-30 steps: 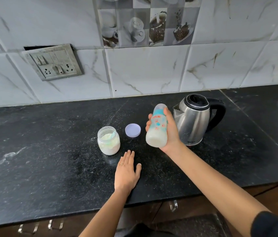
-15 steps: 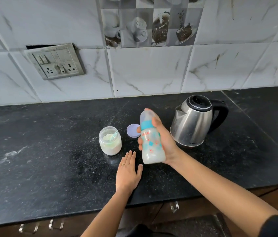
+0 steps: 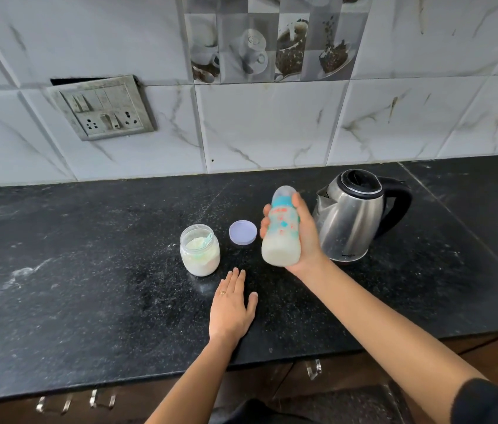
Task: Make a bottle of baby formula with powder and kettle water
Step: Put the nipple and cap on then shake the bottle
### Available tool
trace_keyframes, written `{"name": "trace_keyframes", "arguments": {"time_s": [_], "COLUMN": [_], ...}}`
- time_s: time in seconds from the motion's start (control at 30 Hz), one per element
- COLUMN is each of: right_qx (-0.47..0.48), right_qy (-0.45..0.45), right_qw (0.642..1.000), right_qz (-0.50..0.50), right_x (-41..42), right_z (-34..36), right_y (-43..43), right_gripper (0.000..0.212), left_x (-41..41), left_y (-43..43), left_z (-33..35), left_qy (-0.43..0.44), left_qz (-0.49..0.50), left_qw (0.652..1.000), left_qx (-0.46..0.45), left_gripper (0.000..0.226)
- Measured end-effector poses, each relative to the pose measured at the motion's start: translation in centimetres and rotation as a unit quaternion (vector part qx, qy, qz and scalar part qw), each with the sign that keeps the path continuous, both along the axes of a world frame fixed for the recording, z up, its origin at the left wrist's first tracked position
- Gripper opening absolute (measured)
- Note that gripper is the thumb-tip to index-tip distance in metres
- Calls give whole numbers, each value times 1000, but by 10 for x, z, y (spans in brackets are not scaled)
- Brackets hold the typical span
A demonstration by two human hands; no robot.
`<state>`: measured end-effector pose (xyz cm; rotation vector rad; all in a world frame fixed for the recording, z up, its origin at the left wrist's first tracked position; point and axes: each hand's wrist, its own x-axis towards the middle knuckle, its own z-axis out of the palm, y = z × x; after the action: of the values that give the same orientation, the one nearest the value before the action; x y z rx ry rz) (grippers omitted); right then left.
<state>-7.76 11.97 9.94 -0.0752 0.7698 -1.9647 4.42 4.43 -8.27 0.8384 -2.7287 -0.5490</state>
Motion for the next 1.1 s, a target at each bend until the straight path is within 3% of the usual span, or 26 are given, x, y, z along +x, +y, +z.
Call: {"name": "trace_keyframes", "arguments": {"time_s": [0.13,0.3,0.47,0.63,0.77,0.93,1.1], "right_qx": [21,2,35,4,15,-27,26], "right_qy": [80,-33,78,-59,41,-62,46], "right_qw": [994,999,993,996,998,997,994], "right_qz": [78,-20,78,-61,36,-37,99], "right_x": [21,-5,18,-9,14,-5,20], "right_z": [-5,-1,-14,-2,3,10,3], "right_y": [10,1,9,-5,6,-4,6], "right_gripper": [39,38,68,39,47,39,42], "left_x": [0,-1,0,-1,-1,-2,-2], "left_y": [-2,-1,-1,-1,-1,0,0], "left_z": [-2,-1,-2,-1,0,0,0], "left_qy": [-5,-9,-8,-6,-6,-4,2], "left_qz": [-5,-1,-5,2,1,4,5], "left_qw": [1000,1000,1000,1000,1000,1000,1000], "left_qx": [-1,0,1,0,4,1,3], "left_gripper": [63,62,63,61,62,62,62]}}
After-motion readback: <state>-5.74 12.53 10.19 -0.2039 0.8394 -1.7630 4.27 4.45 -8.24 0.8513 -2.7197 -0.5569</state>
